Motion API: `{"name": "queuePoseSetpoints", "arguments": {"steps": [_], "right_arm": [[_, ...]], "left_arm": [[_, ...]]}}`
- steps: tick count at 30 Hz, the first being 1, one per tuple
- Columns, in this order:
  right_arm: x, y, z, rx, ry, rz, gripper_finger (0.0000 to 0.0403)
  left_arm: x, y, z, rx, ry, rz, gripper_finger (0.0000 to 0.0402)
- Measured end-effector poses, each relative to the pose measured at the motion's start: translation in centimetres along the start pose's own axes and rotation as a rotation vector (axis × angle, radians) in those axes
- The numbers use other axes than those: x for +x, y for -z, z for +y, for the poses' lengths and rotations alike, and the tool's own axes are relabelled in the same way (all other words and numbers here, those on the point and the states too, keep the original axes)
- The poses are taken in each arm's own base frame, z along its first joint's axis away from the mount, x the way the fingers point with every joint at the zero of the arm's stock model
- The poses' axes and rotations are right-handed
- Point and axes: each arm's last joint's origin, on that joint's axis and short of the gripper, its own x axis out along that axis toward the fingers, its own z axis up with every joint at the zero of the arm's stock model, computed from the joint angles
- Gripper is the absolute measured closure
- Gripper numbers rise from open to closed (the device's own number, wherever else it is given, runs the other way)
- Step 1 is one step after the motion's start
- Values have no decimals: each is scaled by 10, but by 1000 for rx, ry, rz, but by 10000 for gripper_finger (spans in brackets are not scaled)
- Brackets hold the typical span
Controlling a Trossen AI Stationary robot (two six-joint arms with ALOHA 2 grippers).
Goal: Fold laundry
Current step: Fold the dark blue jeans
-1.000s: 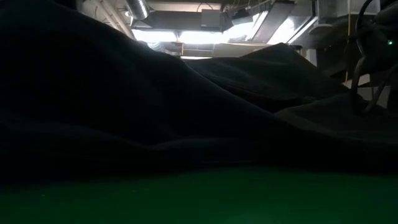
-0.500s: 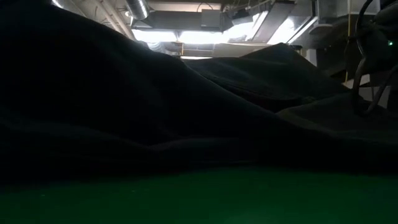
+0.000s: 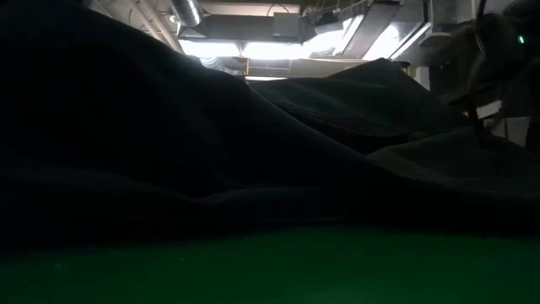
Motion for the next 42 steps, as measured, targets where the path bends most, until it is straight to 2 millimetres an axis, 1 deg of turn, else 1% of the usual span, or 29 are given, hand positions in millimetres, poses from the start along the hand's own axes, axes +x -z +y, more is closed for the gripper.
{"name": "queuePoseSetpoints", "arguments": {"steps": [5, 9, 17, 20, 23, 26, 27, 28, 31, 33, 38, 42], "right_arm": [[-14, -17, 12, -100, 10, -62, 217], [-24, -28, 19, -151, 70, -101, 217], [-31, -35, 21, -197, 190, -132, 217], [-32, -36, 20, -207, 222, -134, 217], [-32, -36, 20, -242, 249, -129, 217], [-32, -36, 19, -269, 274, -129, 217], [-32, -36, 19, -272, 282, -130, 217], [-32, -36, 19, -273, 290, -129, 217], [-33, -36, 16, -267, 373, -122, 217], [-31, -34, 13, -255, 423, -108, 217], [-23, -26, 6, -221, 415, -69, 217], [-17, -18, 1, -194, 406, -37, 217]], "left_arm": [[0, -2, -4, -3, 32, -35, 191], [1, -3, -3, -3, 24, -43, 191], [18, 3, -3, 34, -2, 46, 194], [22, 2, -6, 31, 37, 57, 221], [21, -3, -8, 15, 72, 37, 279], [15, -10, -5, -32, 92, 36, 356], [13, -13, -3, -50, 91, 33, 377], [10, -16, 0, -72, 85, 26, 388], [0, -28, 8, -129, 59, -58, 392], [-9, -35, 12, -131, 50, -124, 396], [-33, -50, 27, -154, 16, -255, 397], [-52, -60, 41, -139, -37, -359, 398]]}}
